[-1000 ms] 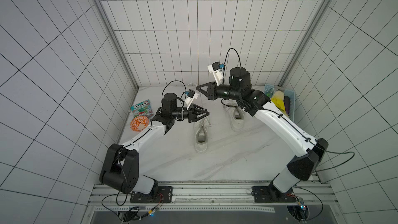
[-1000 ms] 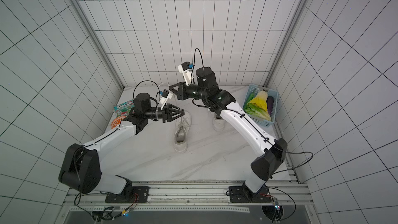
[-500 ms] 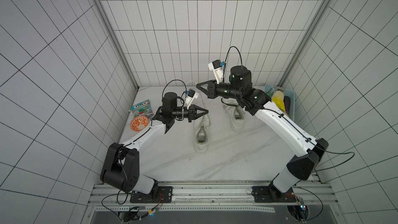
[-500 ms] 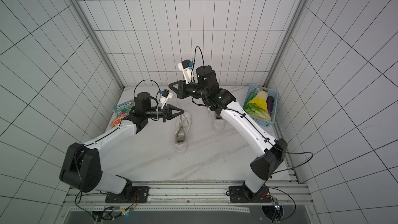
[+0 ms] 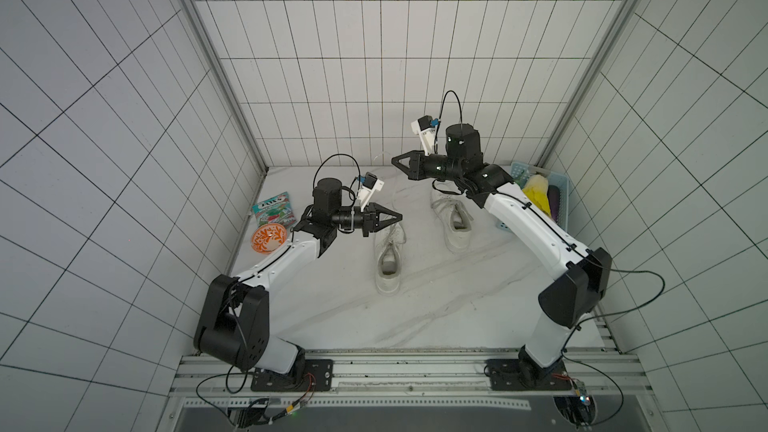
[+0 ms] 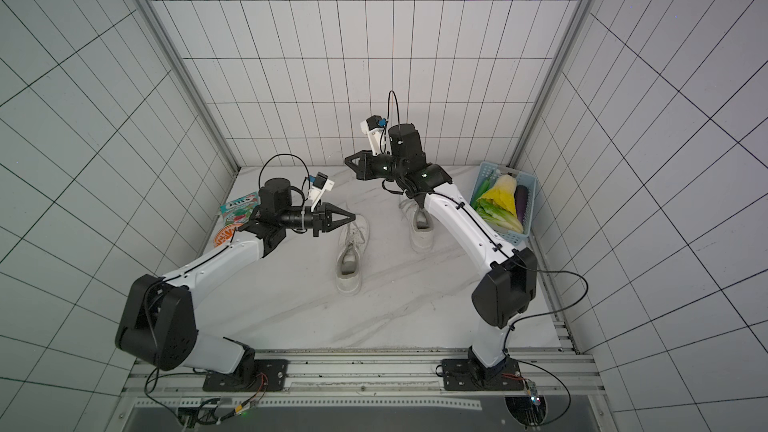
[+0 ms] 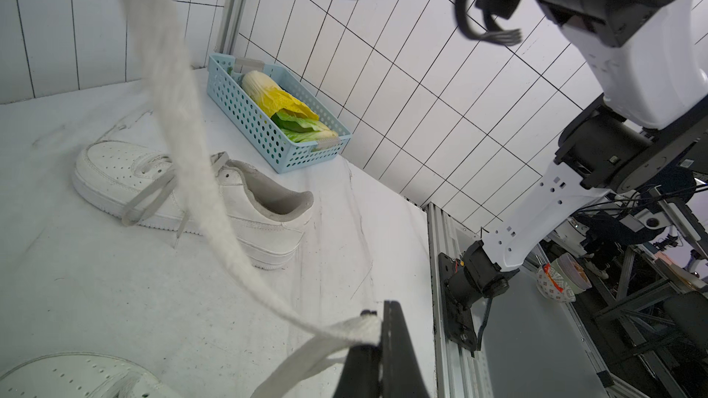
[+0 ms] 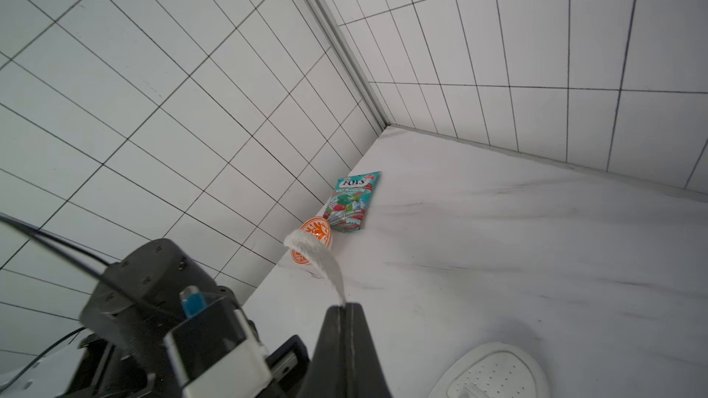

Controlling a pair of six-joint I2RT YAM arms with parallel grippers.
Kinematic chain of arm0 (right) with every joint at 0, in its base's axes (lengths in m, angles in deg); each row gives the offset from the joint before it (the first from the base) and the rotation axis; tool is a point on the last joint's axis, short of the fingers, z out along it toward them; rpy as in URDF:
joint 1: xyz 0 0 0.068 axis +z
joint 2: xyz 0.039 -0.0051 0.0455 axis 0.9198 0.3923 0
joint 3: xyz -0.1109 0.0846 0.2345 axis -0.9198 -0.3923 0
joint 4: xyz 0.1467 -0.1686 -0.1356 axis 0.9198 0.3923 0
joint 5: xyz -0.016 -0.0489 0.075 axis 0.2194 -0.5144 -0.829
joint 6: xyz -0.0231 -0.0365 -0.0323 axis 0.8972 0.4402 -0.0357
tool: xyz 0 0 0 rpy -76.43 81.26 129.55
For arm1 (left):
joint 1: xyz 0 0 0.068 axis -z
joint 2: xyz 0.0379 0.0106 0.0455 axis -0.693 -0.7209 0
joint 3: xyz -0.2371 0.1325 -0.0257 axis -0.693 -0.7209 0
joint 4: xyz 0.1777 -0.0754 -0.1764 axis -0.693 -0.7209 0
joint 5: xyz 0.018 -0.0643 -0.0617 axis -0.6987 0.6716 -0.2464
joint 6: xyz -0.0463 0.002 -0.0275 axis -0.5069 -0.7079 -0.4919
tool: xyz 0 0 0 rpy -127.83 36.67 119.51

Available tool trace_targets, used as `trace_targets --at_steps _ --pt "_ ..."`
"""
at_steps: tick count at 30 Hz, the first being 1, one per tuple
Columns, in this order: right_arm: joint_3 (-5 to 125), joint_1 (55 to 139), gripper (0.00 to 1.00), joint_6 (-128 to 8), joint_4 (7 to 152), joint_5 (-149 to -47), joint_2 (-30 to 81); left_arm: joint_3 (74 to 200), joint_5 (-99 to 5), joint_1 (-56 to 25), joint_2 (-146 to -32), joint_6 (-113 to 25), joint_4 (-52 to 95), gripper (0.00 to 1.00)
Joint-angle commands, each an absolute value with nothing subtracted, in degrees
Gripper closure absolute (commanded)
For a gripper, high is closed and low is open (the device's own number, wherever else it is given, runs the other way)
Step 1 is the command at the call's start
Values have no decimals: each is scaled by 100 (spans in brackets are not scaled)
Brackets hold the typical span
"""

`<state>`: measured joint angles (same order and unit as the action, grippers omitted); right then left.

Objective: Tie the shoes
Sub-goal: Cross the shoelace with the shoelace.

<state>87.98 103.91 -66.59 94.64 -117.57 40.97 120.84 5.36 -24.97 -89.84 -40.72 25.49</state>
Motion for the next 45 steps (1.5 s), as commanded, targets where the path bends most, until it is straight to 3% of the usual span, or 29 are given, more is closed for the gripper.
trace_targets --at_steps 1,16,18,25,32,39,45 --pt "8589 10399 100 -6634 9309 -11971 4514 12151 711 -2557 -8917 -3968 2613 100" --pt "8579 10476 98 -6776 9149 -12572 6206 11535 585 -2898 -9098 -4869 3881 100" --pt "8504 10408 93 -6763 9138 -12563 6204 11437 580 -2957 -9128 -5029 4133 100" --pt "8181 9935 61 -6225 9488 -12287 5718 11362 624 -3016 -9208 -5201 4384 100" --pt "7476 9322 48 -5153 9780 -12017 4779 11358 616 -3018 -9175 -5245 4415 100" --pt "6421 9107 52 -4204 8862 -12795 3936 11366 677 -3020 -9138 -5259 4424 100" --pt "6310 9229 56 -3923 8244 -13744 4092 11384 677 -3024 -9151 -5279 4433 100"
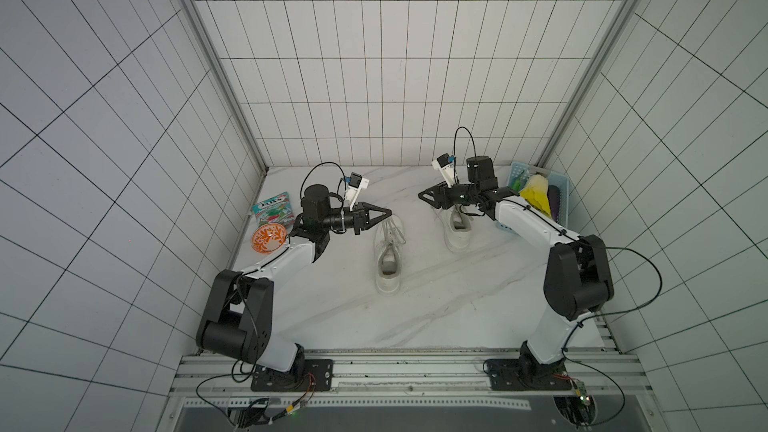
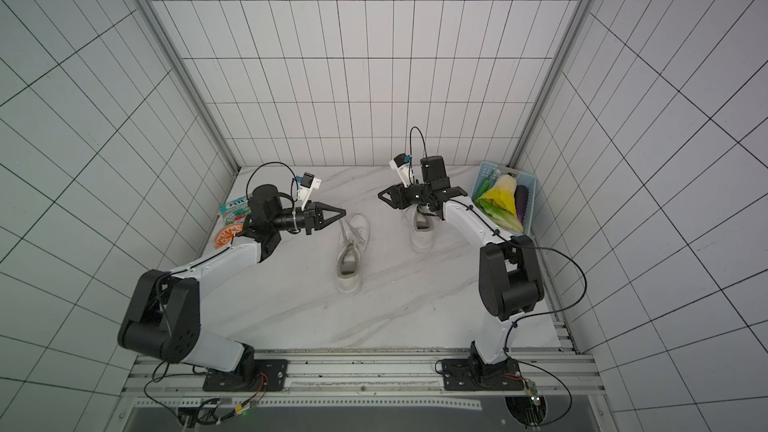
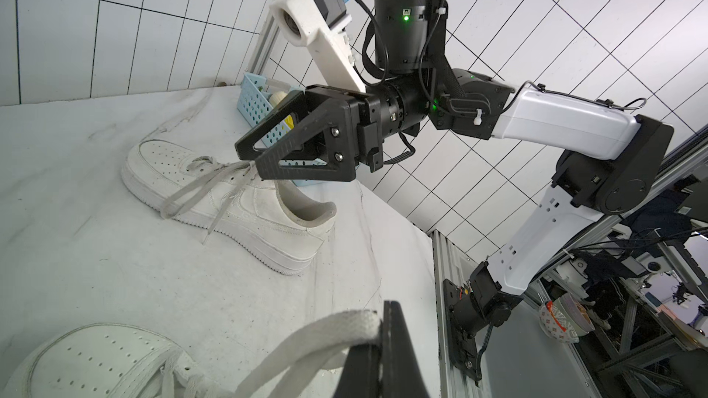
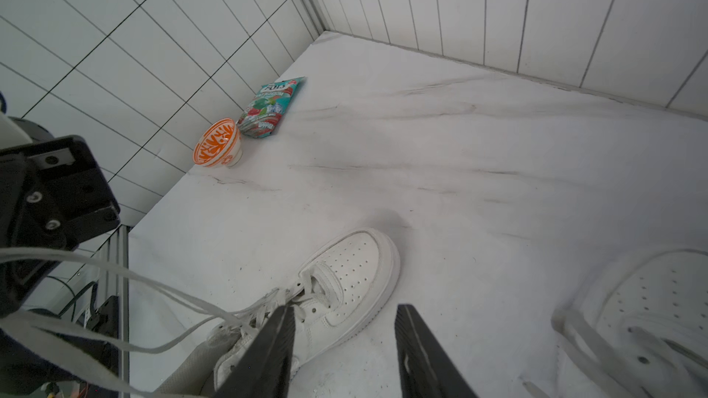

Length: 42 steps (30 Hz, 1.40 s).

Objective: Tie the shoes
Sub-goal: Cross the shoelace with the shoelace.

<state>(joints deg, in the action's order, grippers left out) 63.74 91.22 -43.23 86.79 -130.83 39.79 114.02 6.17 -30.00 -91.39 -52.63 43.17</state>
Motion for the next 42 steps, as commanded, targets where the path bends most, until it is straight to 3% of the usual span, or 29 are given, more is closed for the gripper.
trace_targets --at_steps 1,9,29,37,42 --pt "6291 9282 56 -3835 8211 -13841 4115 11376 678 -3022 -9153 -5282 4433 100" --pt "5913 9601 56 -3230 7567 -14272 4174 11387 729 -3023 -9129 -5283 4442 100" --pt "5751 9822 60 -2812 7670 -14434 4050 11428 765 -3024 -9129 -5321 4434 100" --pt "5394 10129 70 -2716 7741 -14453 3738 11445 755 -3021 -9155 -5316 4433 100" --pt "5344 10283 83 -2742 7774 -14498 3672 11443 742 -3024 -9151 -5316 4423 100"
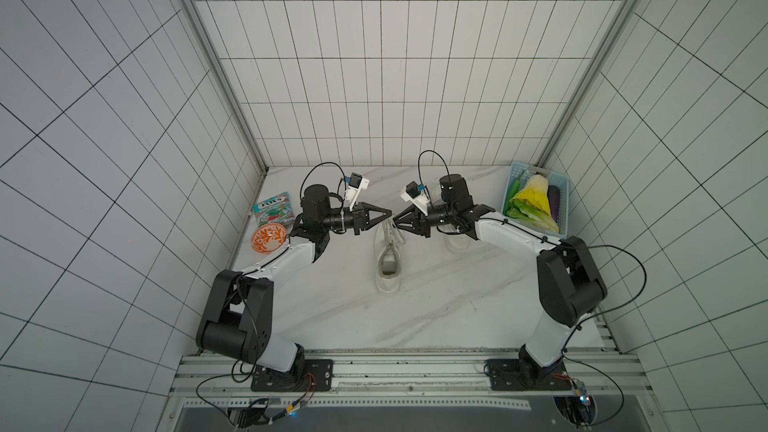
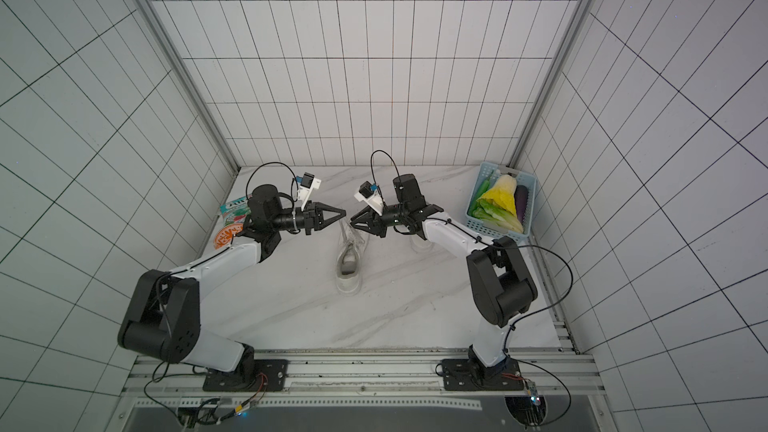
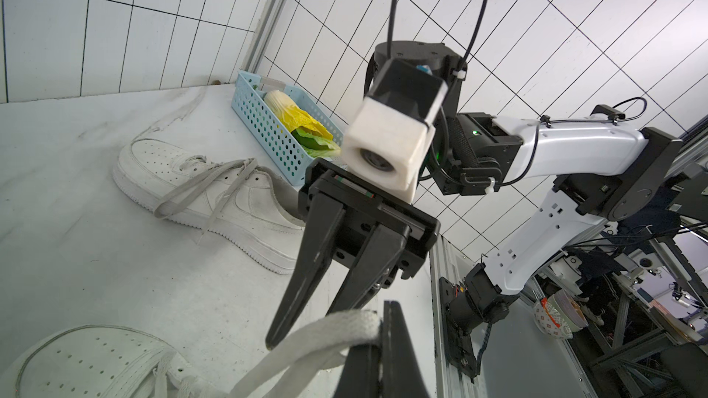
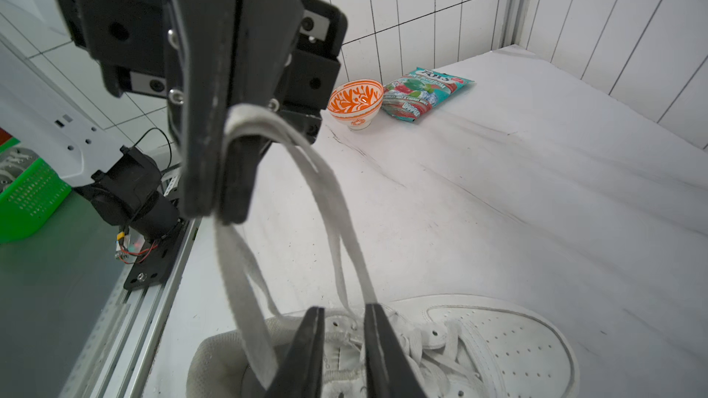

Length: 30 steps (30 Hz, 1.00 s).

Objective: Tie the shoes
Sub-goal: Cross the shoelace with the shoelace.

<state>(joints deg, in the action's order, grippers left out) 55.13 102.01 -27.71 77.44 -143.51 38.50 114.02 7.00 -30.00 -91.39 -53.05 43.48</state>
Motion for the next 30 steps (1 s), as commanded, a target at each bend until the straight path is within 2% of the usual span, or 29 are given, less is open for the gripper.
trace_targets --at_steps 1,5,19,30 --pt "5335 10300 85 -2751 7772 -14509 3675 11443 745 -3024 -9149 -5312 4416 100" --pt "5310 10351 88 -2768 7809 -14558 3684 11434 746 -3022 -9146 -5299 4407 100" --pt "5710 10504 83 -2865 7880 -14609 4232 11437 747 -3024 -9146 -5280 4389 100" --pt "6070 10576 67 -3144 7602 -14515 4724 11441 742 -3019 -9146 -5283 4380 100"
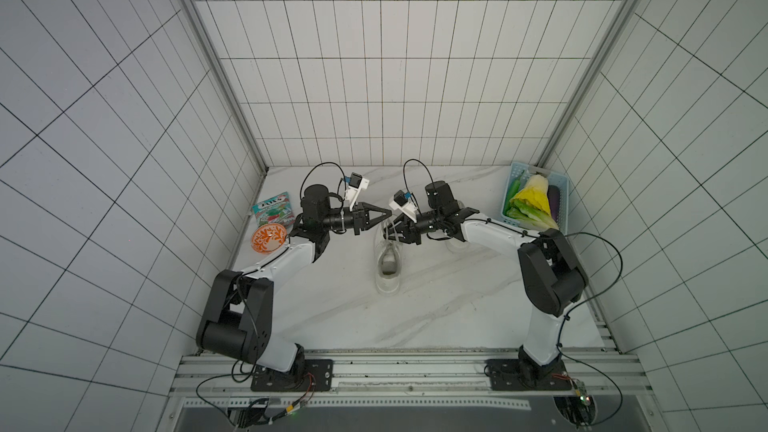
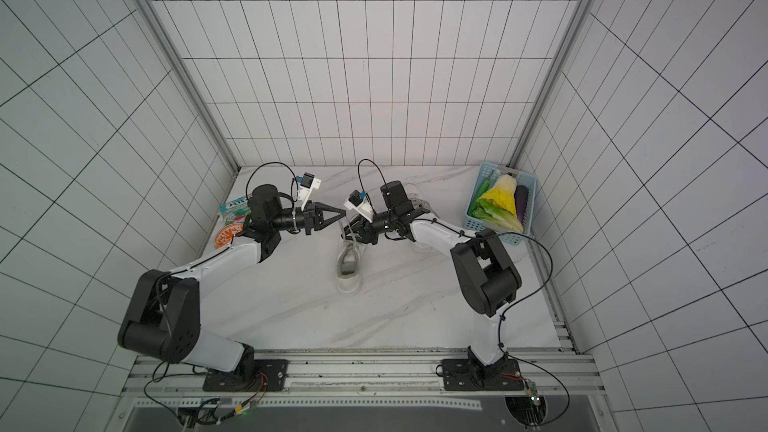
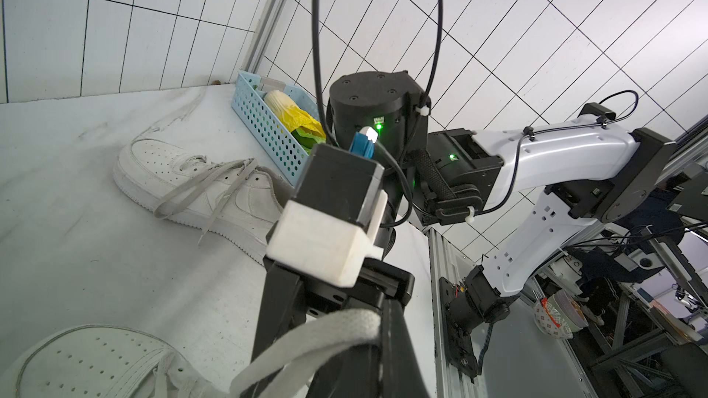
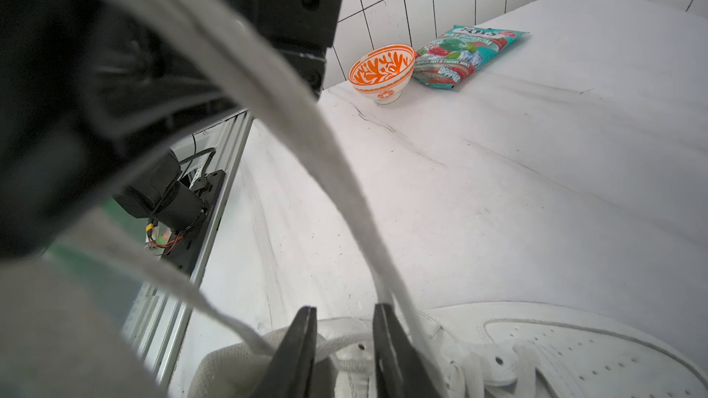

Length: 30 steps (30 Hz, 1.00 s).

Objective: Tie the shoes
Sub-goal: Cross the shoelace with the shoelace.

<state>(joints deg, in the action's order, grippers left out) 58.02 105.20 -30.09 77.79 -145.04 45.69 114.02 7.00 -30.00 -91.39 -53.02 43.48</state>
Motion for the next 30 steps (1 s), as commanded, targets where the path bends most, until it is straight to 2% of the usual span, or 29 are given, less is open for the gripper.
trace_targets --at_steps 1,9,22,28,30 --pt "6081 10575 66 -3199 7530 -14505 4754 11435 747 -3020 -9146 -5282 4380 100" --pt "6170 10610 56 -3361 7188 -14305 4906 11437 736 -3016 -9146 -5280 4371 100" --pt "6079 10592 52 -3129 7227 -13947 4792 11452 730 -3020 -9164 -5256 4354 100" --pt "6178 10680 54 -3212 7146 -13982 4946 11453 721 -3016 -9164 -5262 4354 100" --pt "6174 10681 63 -3325 7032 -14016 4954 11455 719 -3018 -9164 -5262 4350 100"
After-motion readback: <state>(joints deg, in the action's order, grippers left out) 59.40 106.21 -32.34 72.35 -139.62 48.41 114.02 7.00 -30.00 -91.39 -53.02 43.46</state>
